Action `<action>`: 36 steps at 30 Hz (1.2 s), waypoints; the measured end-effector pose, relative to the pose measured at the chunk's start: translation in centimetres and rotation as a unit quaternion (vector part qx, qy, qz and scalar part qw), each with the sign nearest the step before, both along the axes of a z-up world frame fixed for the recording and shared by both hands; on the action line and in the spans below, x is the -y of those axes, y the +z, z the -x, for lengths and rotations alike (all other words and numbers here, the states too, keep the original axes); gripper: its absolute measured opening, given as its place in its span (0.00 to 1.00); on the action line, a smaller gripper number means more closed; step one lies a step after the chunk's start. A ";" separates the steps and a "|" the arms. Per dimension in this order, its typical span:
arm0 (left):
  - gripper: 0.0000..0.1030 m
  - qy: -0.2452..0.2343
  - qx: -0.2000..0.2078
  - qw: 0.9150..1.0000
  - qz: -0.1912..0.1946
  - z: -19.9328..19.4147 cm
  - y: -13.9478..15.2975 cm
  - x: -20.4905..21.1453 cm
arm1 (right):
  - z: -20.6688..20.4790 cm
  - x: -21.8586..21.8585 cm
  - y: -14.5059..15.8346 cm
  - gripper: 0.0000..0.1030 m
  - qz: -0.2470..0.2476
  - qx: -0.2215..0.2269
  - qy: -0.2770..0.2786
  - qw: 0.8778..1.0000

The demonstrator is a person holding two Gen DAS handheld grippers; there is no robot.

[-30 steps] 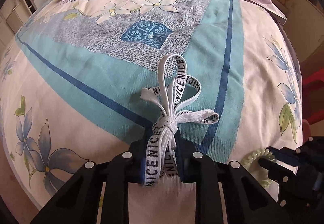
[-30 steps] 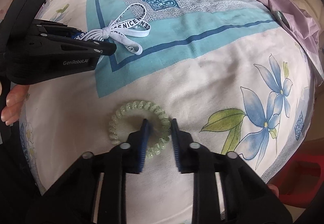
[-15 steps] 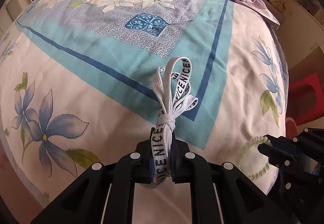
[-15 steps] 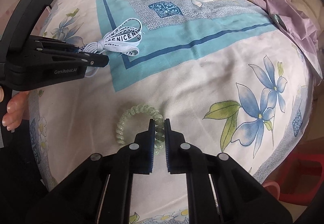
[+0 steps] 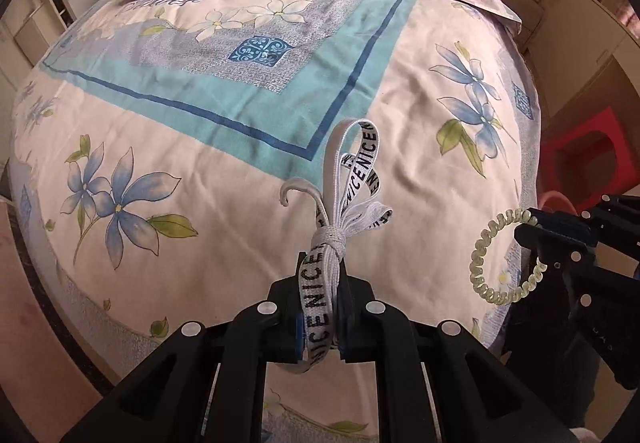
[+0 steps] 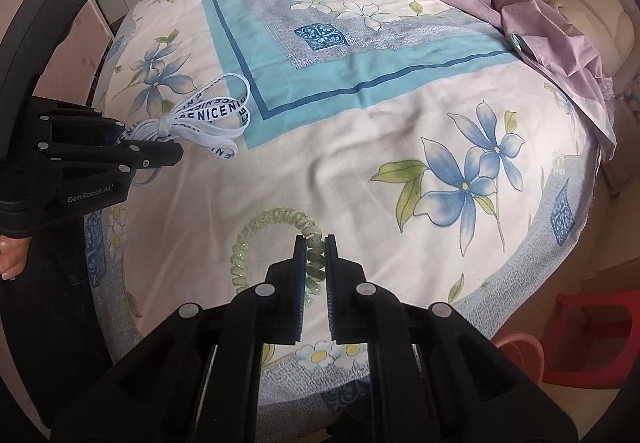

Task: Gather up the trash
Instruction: 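Carry the shoelace and hair tie in both tools over the pink bucket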

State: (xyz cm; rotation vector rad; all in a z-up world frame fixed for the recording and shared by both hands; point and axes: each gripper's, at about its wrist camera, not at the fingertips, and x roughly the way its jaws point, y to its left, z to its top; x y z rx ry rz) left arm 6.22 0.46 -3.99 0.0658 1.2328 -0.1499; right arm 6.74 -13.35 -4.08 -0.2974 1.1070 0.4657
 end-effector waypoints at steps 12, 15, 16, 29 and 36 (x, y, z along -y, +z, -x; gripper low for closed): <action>0.12 -0.064 0.013 0.998 -0.011 3.0 2.8 7.8 | 4.4 6.3 2.5 0.08 0.004 0.015 -0.032 0.999; 0.12 -0.083 0.016 0.996 -0.016 3.4 3.3 9.7 | 5.0 8.1 2.8 0.08 0.003 0.017 -0.046 0.999; 0.12 -0.088 0.017 0.996 -0.017 3.5 3.5 10.3 | 5.1 8.7 3.0 0.08 0.002 0.018 -0.052 0.998; 0.12 -0.164 0.022 0.986 -0.017 3.1 4.8 19.5 | 6.8 17.6 3.8 0.08 -0.007 0.031 -0.141 0.989; 0.12 -0.213 0.026 0.977 -0.016 2.6 5.4 24.9 | 7.6 22.2 3.7 0.08 -0.007 0.033 -0.191 0.981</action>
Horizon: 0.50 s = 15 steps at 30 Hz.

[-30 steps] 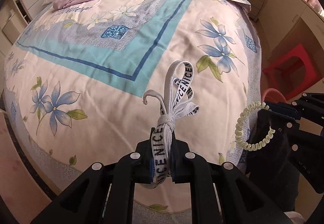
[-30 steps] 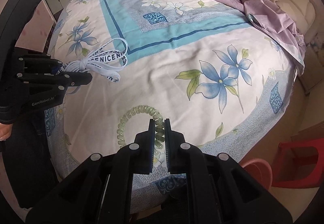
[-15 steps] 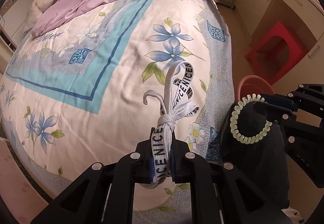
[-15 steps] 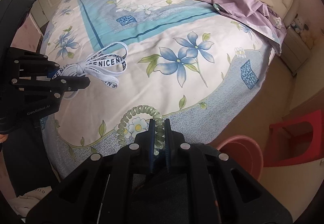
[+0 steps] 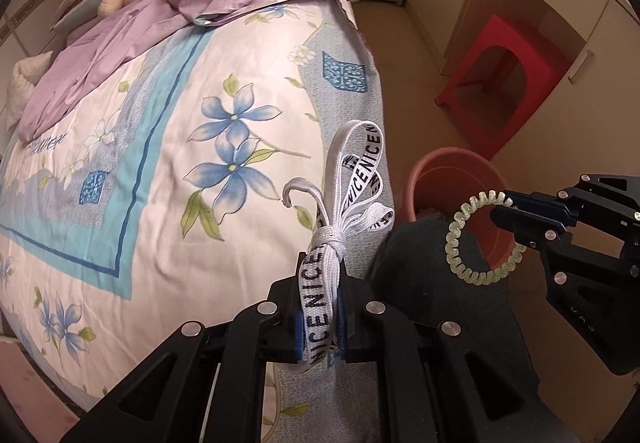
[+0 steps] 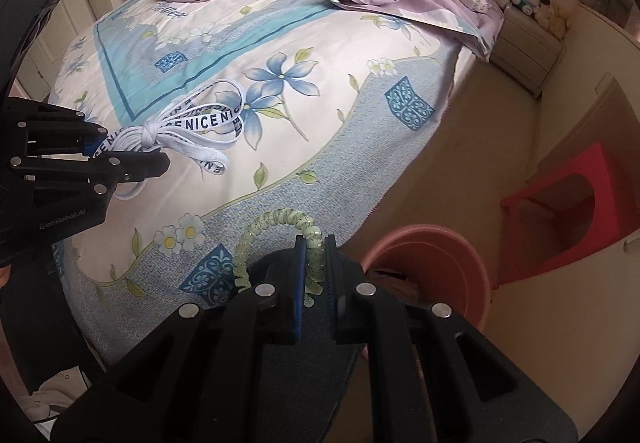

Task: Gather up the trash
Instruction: 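Carry the shoelace and hair tie in both tools over the pink bucket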

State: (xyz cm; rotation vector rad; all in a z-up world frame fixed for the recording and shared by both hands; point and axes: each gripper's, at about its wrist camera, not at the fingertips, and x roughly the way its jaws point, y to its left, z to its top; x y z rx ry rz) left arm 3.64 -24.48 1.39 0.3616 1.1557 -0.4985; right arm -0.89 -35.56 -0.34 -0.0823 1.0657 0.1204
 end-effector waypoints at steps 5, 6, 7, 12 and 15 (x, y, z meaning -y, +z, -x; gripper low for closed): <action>0.12 -0.040 0.001 0.999 0.002 0.0 0.4 4.2 | 0.6 3.4 0.0 0.08 -0.001 0.004 -0.039 0.999; 0.12 -0.048 0.002 0.999 0.002 0.1 0.4 5.1 | 0.7 4.0 0.0 0.08 -0.001 0.004 -0.047 0.999; 0.12 -0.055 0.002 0.998 0.003 0.1 0.5 5.9 | 0.8 4.8 0.0 0.08 -0.002 0.005 -0.056 0.998; 0.12 -0.098 -0.005 0.995 0.006 0.8 0.4 10.6 | 2.1 8.3 0.1 0.08 0.002 0.010 -0.099 0.995; 0.12 -0.120 -0.012 0.993 0.005 1.4 0.0 12.9 | 3.0 10.4 -0.1 0.08 0.006 0.011 -0.128 0.992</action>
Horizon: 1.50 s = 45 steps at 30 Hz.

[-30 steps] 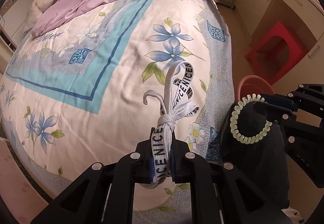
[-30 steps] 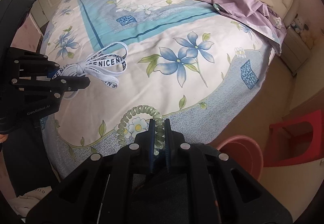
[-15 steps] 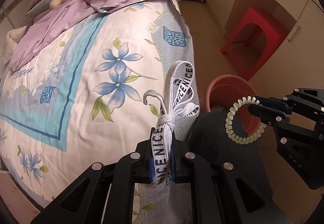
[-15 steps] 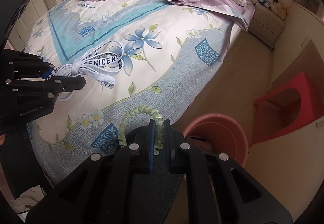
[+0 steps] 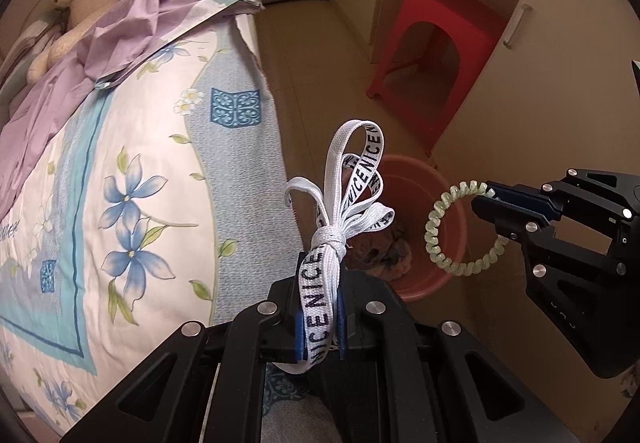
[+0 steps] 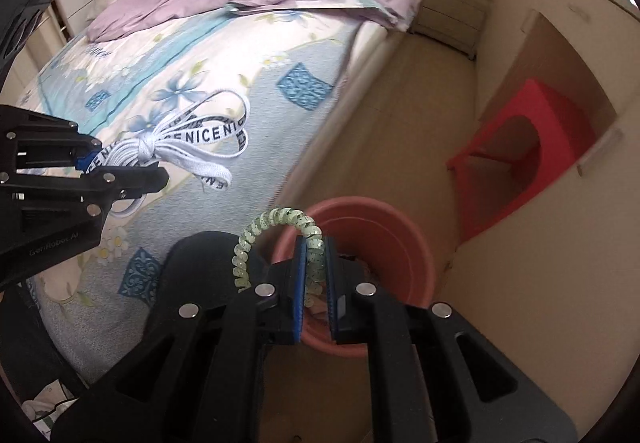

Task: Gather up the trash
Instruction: 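Carry the shoelace and hair tie in both tools over the pink bucket, then open both tools to drop the shoelace and hair tie into the bucket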

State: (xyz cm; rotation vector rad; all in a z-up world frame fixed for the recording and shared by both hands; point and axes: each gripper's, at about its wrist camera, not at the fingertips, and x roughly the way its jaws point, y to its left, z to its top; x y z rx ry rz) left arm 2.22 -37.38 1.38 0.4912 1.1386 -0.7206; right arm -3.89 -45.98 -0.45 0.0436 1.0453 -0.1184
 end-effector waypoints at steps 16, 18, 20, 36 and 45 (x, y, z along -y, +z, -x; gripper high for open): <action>0.28 -0.079 -0.027 0.996 -0.033 2.1 -3.6 9.4 | 3.1 8.0 -3.0 0.08 -0.012 -0.017 -0.093 0.995; 0.35 -0.080 -0.028 0.996 -0.035 2.1 -3.9 9.8 | 3.3 8.7 -3.5 0.08 -0.016 -0.019 -0.100 0.995; 0.44 -0.075 -0.029 0.996 -0.036 1.9 -4.0 10.0 | 3.4 9.2 -3.9 0.08 -0.019 -0.023 -0.103 0.994; 0.68 -0.040 -0.010 0.999 -0.035 0.5 -3.5 7.9 | 0.7 8.5 -6.8 0.14 -0.037 -0.036 -0.076 0.996; 0.79 -0.025 -0.006 0.999 -0.032 0.2 -3.5 6.2 | 0.3 7.9 -6.4 0.42 -0.028 -0.030 -0.075 0.996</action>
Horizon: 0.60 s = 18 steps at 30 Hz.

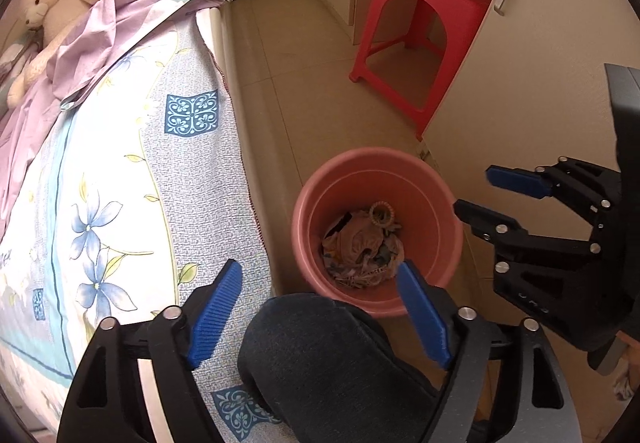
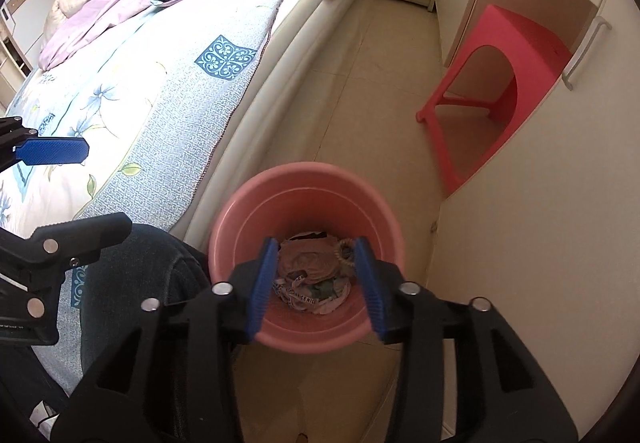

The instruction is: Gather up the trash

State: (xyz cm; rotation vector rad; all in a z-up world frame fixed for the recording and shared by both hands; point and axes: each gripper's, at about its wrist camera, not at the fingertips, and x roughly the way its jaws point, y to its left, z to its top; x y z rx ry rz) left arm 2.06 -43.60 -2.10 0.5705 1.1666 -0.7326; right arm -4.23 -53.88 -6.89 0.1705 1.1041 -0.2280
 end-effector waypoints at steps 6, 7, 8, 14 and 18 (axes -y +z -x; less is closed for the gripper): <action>0.94 0.000 0.015 1.000 0.006 0.4 0.4 -0.6 | 1.0 -0.2 0.8 0.50 0.002 0.003 -0.006 1.000; 0.95 0.000 0.018 1.000 0.007 0.4 0.6 -0.7 | 1.2 -0.3 0.9 0.50 0.000 0.004 -0.007 1.000; 0.95 0.000 0.019 1.000 0.008 0.5 0.7 -0.8 | 1.3 -0.4 1.0 0.50 -0.001 0.004 -0.006 1.000; 0.95 -0.002 0.023 1.000 0.006 1.0 0.9 -1.0 | 2.1 -1.5 1.4 0.57 0.005 0.002 0.006 1.000; 0.95 -0.003 0.022 1.000 0.008 1.2 1.1 -1.3 | 2.3 -2.4 1.7 0.64 0.016 0.001 0.015 1.000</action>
